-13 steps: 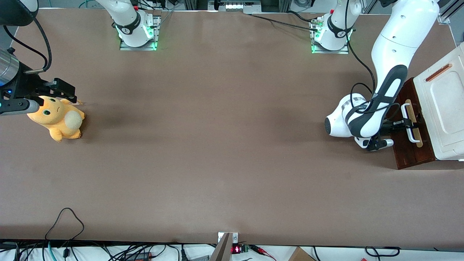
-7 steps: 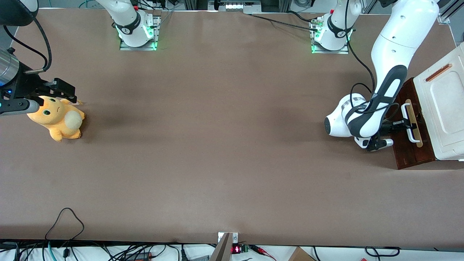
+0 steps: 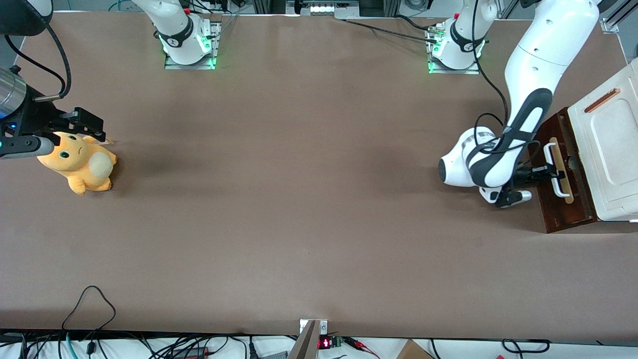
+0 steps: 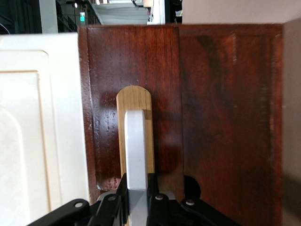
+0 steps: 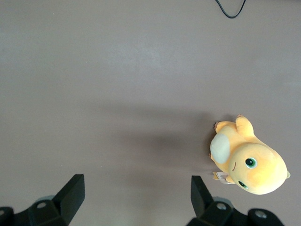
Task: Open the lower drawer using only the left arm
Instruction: 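Pull the handle outward with the left gripper, sliding the drawer open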
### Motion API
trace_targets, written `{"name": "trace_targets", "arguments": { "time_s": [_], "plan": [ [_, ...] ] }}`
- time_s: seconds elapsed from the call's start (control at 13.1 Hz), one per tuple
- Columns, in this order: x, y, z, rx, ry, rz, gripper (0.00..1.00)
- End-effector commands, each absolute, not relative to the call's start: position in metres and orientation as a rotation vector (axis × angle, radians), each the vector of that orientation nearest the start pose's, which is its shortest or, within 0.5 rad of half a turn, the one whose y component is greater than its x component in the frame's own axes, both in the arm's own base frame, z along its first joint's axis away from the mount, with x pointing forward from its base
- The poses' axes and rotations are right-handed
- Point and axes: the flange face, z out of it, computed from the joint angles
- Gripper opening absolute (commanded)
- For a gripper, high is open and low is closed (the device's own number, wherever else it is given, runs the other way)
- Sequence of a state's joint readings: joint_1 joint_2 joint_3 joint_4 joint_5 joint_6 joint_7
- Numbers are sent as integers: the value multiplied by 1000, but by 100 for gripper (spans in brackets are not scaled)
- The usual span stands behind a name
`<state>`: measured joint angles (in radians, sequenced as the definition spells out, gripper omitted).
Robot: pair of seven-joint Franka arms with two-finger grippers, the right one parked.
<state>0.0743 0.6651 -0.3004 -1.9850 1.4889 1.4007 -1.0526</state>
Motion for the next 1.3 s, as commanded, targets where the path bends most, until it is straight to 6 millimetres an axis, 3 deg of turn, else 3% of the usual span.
{"name": "trace_targets", "arguments": {
  "time_s": [0.0,0.46,0.53,0.69,0.99,1.22],
  "plan": [
    [550,-47,165,-1631,99,-44,3],
    [546,-62,164,-1622,114,-49,5],
    [546,-62,163,-1622,116,-46,18],
    [545,-62,162,-1622,121,-42,100],
    [549,-65,170,-1640,109,-34,100],
    [559,-88,205,-1791,1,-25,100]
  ]
}}
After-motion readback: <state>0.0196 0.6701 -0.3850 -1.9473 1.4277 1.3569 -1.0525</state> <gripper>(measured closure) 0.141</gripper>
